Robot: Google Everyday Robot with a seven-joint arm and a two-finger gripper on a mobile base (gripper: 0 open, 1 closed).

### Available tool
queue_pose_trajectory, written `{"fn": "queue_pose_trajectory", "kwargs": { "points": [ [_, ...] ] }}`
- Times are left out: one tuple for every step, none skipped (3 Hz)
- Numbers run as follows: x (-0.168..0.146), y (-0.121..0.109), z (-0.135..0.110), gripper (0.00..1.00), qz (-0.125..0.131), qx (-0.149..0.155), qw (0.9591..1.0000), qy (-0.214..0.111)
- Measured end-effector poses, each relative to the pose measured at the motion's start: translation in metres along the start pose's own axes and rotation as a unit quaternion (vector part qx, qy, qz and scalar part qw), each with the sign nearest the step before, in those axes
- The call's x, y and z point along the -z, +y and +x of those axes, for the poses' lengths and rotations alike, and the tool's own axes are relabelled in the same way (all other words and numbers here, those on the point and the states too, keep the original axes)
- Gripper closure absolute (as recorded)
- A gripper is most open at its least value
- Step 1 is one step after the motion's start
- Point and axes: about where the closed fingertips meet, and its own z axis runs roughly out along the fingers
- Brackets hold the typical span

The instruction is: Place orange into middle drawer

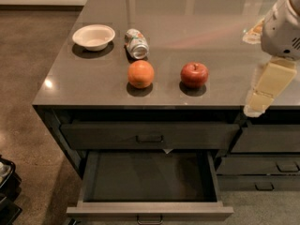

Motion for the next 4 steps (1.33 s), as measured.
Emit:
{"fn": "queue_pose_trajectory", "kwargs": {
  "points": [
    [-0.034,-0.015,-0.036,0.0,-0.029,0.033,0.9986,-0.029],
    [-0.065,-0.033,-0.071,0.0,-0.05,0.058,0.9955,-0.056],
    [-0.068,-0.034,-0.072,0.0,-0.052,0.058,0.9953,-0.056],
    [-0.067,-0.03,-0.066,0.0,-0.05,0.04,0.9963,-0.057]
  ]
}}
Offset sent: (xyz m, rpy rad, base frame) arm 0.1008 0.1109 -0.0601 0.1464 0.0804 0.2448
